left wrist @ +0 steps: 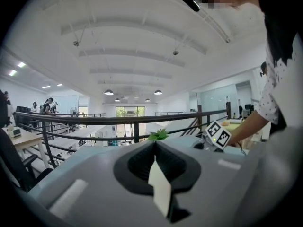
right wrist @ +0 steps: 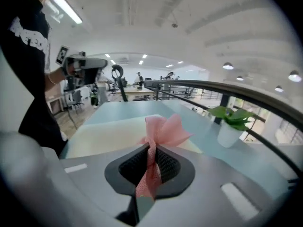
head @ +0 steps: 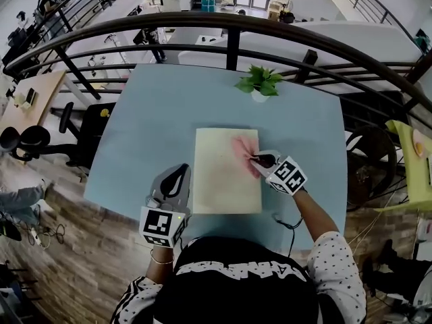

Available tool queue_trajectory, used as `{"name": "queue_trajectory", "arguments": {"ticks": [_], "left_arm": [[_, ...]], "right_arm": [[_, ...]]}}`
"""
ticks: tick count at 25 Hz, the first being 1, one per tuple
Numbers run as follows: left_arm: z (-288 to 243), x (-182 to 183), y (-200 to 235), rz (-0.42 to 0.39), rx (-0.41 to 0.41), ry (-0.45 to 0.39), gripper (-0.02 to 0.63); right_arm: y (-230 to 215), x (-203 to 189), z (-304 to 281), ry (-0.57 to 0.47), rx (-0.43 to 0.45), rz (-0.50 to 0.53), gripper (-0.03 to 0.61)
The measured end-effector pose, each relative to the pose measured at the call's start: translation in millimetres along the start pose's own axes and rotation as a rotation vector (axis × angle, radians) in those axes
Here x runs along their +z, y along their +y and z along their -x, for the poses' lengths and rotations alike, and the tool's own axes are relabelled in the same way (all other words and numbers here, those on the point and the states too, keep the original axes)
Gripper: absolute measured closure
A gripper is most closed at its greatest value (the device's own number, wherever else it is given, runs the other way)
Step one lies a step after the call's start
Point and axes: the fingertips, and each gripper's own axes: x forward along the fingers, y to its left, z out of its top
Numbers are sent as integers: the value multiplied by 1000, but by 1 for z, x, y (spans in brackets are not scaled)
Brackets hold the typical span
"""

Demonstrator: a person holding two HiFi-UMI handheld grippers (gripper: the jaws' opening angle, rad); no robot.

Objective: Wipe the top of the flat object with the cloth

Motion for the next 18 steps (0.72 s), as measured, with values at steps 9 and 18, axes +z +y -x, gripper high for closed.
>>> {"name": "queue_trajectory", "arguments": {"ticks": [9, 18], "left_arm": [[19, 1, 18, 2, 80, -11, 614], [35, -3, 26, 13, 127, 7, 614]], "right_arm": [[-79, -7, -31, 132, -232, 30, 558], [-66, -26, -49, 249, -176, 135, 561]]}}
